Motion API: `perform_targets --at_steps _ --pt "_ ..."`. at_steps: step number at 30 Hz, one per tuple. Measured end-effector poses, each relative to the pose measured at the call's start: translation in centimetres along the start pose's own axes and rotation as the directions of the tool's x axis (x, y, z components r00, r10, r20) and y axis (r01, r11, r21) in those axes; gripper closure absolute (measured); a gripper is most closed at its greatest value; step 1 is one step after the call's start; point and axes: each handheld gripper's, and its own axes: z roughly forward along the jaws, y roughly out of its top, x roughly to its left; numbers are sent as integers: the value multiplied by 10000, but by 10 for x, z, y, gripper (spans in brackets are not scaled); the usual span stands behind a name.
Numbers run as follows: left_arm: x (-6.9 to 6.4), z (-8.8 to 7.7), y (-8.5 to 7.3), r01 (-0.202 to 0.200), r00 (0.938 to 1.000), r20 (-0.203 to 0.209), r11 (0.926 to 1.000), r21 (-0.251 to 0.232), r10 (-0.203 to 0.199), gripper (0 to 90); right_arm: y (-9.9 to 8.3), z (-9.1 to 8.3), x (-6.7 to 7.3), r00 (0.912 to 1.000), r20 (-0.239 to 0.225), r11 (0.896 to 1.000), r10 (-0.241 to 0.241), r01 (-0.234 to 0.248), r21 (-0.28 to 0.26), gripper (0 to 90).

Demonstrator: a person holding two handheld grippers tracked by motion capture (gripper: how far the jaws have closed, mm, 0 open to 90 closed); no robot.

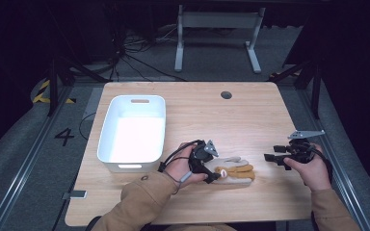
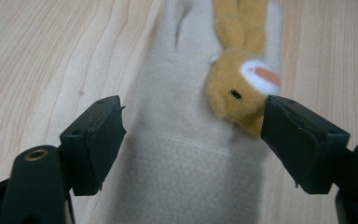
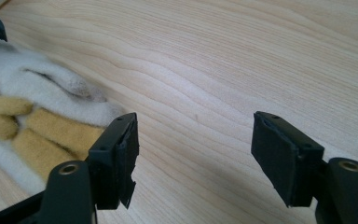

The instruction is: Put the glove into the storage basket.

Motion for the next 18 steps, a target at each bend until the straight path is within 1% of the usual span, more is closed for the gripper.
perform_targets --at_steps 3,6,8,12,13,15,16,18 --pt "1 4 -2 -69 9998 184 9999 141 67 207 0 0 0 10000 -80 10000 30 -30 16 314" --pt "2 7 -3 -204 9995 237 9997 154 200 195 0 1 0 9997 -251 9999 77 -75 100 320" --pt "2 9 -2 -341 9990 290 9991 247 333 187 0 2 0 9996 -279 9999 78 -75 102 318" --pt "-1 14 0 -775 9967 270 9959 462 763 178 1 2 1 9994 -324 9999 95 -93 88 314" --pt "-2 16 0 -808 9966 176 9954 511 800 177 1 1 2 9994 -342 9999 105 -102 88 313" --pt "-2 18 0 -906 9957 215 9946 514 896 174 1 1 2 9993 -371 9999 88 -85 73 311" --pt "-2 20 0 -885 9959 229 9944 585 872 174 0 2 2 9993 -363 9999 94 -92 51 310" --pt "-1 22 0 -925 9956 220 9942 556 914 172 0 1 3 9993 -367 9999 92 -90 56 309"
